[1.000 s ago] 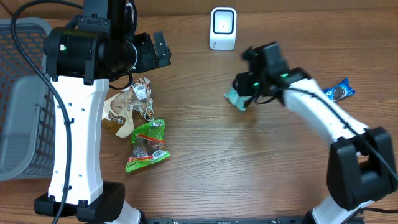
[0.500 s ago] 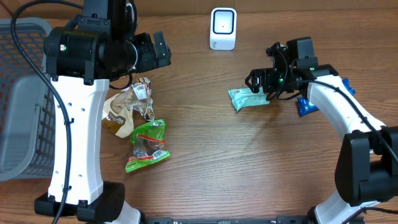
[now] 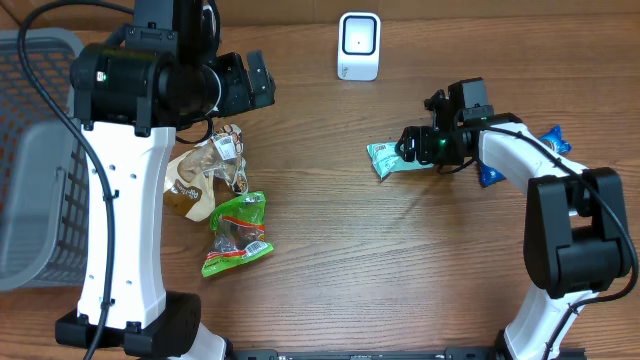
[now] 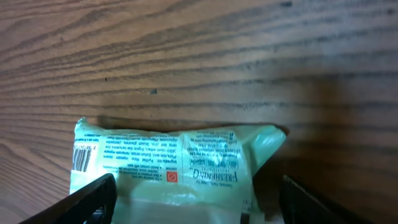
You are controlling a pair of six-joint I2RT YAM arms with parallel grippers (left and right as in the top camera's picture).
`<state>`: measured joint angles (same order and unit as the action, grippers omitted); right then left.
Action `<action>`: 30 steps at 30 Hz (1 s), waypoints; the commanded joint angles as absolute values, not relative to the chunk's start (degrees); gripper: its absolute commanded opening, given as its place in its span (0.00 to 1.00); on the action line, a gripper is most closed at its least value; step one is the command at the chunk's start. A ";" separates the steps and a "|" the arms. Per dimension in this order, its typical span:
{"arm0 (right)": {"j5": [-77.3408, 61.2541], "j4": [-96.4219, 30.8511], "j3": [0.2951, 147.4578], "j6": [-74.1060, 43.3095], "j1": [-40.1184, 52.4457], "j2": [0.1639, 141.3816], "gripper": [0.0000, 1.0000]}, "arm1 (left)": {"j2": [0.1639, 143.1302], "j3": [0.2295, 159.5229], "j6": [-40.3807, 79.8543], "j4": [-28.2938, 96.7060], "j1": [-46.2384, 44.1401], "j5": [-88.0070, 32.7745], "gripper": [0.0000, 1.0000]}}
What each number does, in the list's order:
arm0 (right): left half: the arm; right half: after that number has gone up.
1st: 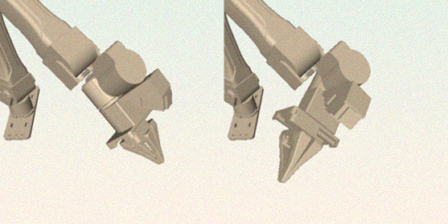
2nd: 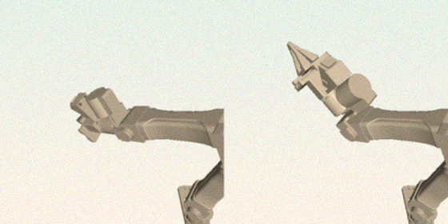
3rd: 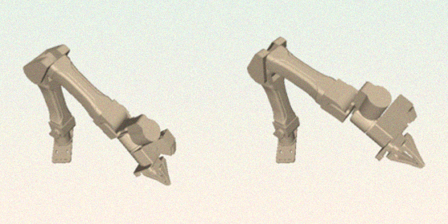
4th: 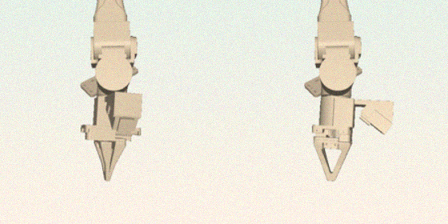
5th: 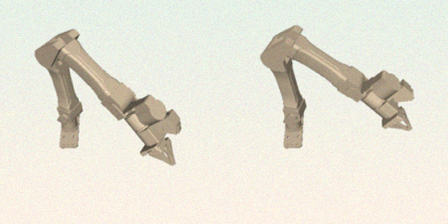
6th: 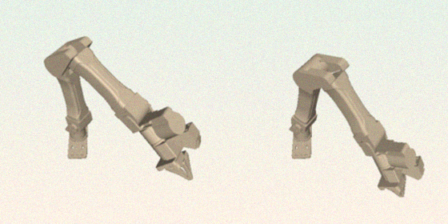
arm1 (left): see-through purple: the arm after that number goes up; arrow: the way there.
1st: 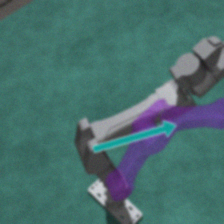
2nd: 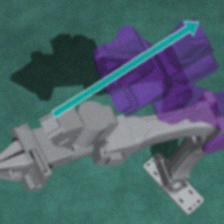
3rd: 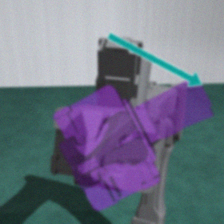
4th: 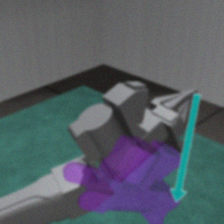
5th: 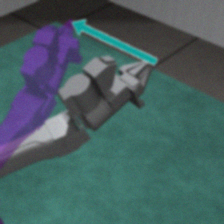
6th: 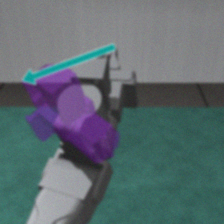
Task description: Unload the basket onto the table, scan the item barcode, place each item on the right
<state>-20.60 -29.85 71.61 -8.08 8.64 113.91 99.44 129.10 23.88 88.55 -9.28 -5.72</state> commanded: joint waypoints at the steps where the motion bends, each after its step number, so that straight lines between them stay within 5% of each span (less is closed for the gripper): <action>1: -20.67 -33.47 70.76 -12.51 9.04 116.16 0.81 | 99.68 129.49 23.99 88.47 -9.39 -5.37 1.00; 9: -22.35 -36.75 70.37 -15.57 9.26 116.18 0.63 | 99.68 129.49 23.99 88.47 -9.39 -5.37 1.00; 13: -22.35 -33.67 70.37 -15.73 9.30 116.18 0.08 | 99.68 129.49 23.99 88.47 -9.39 -5.37 0.99; 14: -22.48 -32.71 70.41 -15.73 9.30 116.18 0.04 | 99.68 129.49 23.99 88.47 -9.39 -5.37 0.99; 22: -24.01 -32.69 78.56 -13.26 9.37 113.43 0.04 | 99.68 129.49 23.99 88.47 -9.39 -5.37 1.00; 30: 3.38 -30.06 92.97 -7.66 15.88 108.64 0.04 | 99.68 129.49 23.99 88.47 -9.39 -5.37 1.00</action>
<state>-12.97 -33.06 87.18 -12.67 11.33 112.86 99.44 129.10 23.88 88.55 -9.28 -5.72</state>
